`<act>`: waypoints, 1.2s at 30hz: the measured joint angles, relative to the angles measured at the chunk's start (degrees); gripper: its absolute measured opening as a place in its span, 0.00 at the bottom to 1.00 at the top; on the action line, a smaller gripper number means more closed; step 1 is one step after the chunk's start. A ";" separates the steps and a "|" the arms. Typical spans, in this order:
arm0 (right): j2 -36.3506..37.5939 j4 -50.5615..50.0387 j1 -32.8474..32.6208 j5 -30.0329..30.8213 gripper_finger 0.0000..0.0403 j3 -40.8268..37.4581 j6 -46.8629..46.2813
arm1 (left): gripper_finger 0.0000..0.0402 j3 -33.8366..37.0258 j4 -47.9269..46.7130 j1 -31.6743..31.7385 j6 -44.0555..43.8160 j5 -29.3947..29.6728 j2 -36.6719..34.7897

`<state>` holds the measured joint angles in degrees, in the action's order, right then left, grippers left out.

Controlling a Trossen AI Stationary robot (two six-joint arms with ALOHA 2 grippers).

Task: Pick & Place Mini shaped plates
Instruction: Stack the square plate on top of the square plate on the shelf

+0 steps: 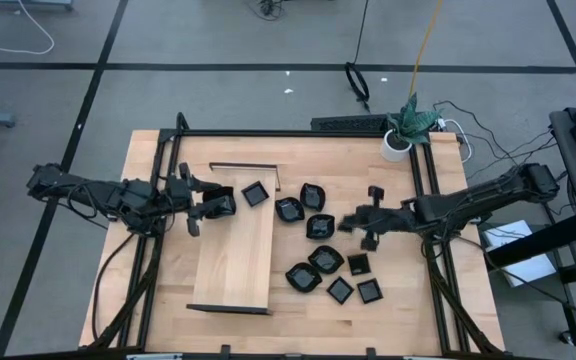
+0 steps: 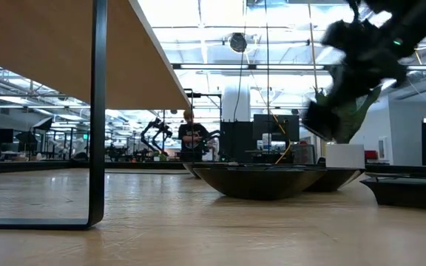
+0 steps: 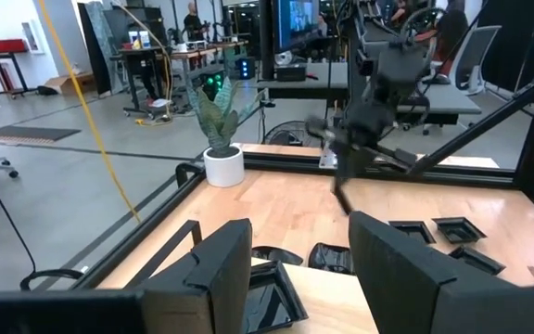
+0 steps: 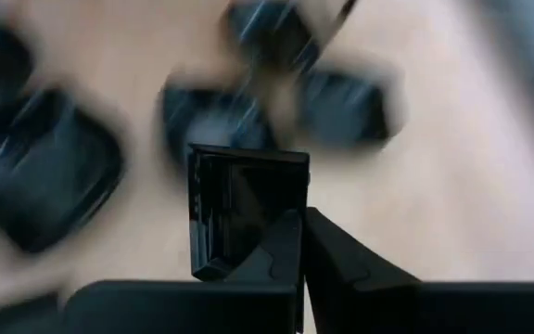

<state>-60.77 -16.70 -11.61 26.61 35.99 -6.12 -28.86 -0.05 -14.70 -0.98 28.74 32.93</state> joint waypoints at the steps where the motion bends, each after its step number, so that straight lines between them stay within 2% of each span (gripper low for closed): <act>1: 0.00 4.03 0.02 3.46 0.00 0.00 2.61 | 0.46 0.00 0.70 0.04 -0.22 0.01 0.91; 4: -0.78 23.64 0.10 11.12 0.00 -1.79 11.18 | 0.46 0.00 4.30 0.04 1.14 0.03 4.77; 6: -2.30 42.22 0.51 12.08 0.00 -5.27 18.62 | 0.46 -0.71 6.91 0.04 3.01 0.13 8.19; 10: -8.52 78.78 2.37 9.42 0.00 -11.94 31.18 | 0.47 -7.00 6.82 0.04 3.67 1.90 15.96; 13: -13.88 94.58 4.37 4.28 0.00 -13.72 35.24 | 0.47 -13.95 1.75 0.04 4.80 3.53 23.59; 16: -18.58 100.19 5.74 -0.57 0.00 -13.03 36.14 | 0.50 -20.81 -2.45 0.04 7.79 5.56 31.81; 19: -22.07 101.04 6.04 -1.35 0.00 -11.22 37.62 | 0.55 -25.88 -1.62 0.04 12.79 8.76 38.77; 22: -24.23 101.75 5.91 -1.34 0.00 -9.97 39.53 | 0.61 -28.94 5.02 0.09 17.66 12.72 45.24; 25: -25.28 102.20 5.90 -1.38 0.00 -9.17 40.32 | 0.65 -30.96 10.04 0.20 21.66 13.23 50.22; 30: -25.42 102.24 5.91 -1.38 0.00 -8.33 41.21 | 0.65 -33.72 15.02 1.32 23.87 12.84 56.11; 36: -25.38 103.07 5.50 -2.43 0.00 -8.24 41.22 | 0.60 -34.43 18.93 3.79 23.48 12.94 58.64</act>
<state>-86.15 86.37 -6.11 24.18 27.75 35.09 -63.29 18.87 -10.91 22.51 41.68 91.57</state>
